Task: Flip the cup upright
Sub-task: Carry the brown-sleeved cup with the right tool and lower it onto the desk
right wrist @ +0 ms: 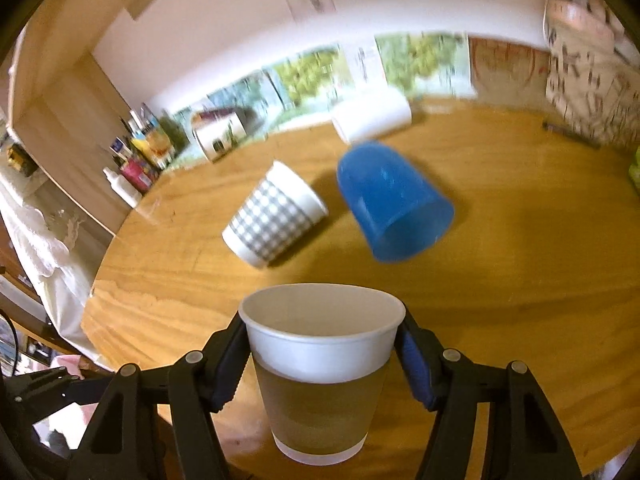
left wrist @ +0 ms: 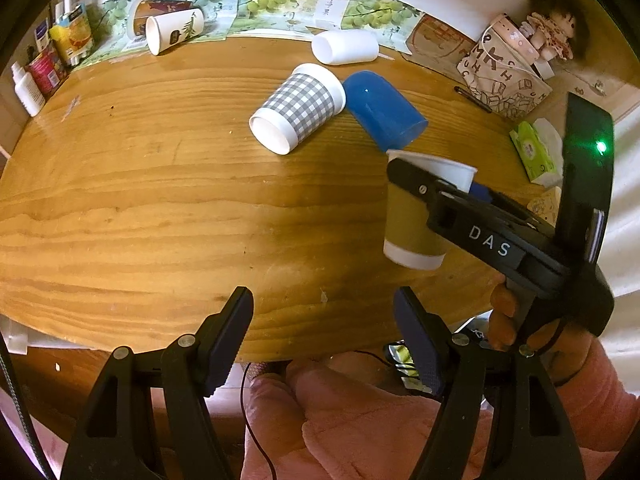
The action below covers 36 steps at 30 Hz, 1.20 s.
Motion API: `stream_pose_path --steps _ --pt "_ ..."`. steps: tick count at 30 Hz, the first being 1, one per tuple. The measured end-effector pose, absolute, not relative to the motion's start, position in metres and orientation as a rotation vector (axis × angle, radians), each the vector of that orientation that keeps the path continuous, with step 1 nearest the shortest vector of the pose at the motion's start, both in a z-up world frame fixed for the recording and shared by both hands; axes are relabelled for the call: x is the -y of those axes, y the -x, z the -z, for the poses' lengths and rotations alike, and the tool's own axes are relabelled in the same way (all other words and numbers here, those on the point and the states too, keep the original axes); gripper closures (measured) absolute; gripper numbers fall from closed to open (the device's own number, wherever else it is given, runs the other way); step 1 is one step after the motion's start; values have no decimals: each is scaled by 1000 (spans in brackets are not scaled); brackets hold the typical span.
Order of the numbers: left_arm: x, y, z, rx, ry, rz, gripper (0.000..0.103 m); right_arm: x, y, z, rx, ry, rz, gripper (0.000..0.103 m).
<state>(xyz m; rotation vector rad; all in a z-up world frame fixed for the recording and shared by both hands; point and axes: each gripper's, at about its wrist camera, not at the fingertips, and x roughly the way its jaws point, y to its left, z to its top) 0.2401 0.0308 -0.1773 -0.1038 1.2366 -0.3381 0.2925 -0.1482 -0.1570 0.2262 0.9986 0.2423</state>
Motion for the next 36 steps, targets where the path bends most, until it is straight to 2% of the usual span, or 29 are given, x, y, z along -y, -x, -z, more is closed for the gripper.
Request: stream_pose_path --steps 12,22,36 --pt "-56 -225 183 -1247 155 233 27 130 -253 150 -650 -82 -254 36" --pt "-67 -210 189 -1269 140 173 27 95 -218 167 -508 103 -249 36" --pt "-76 -201 196 -1285 112 136 27 82 -203 184 -439 120 -245 35"
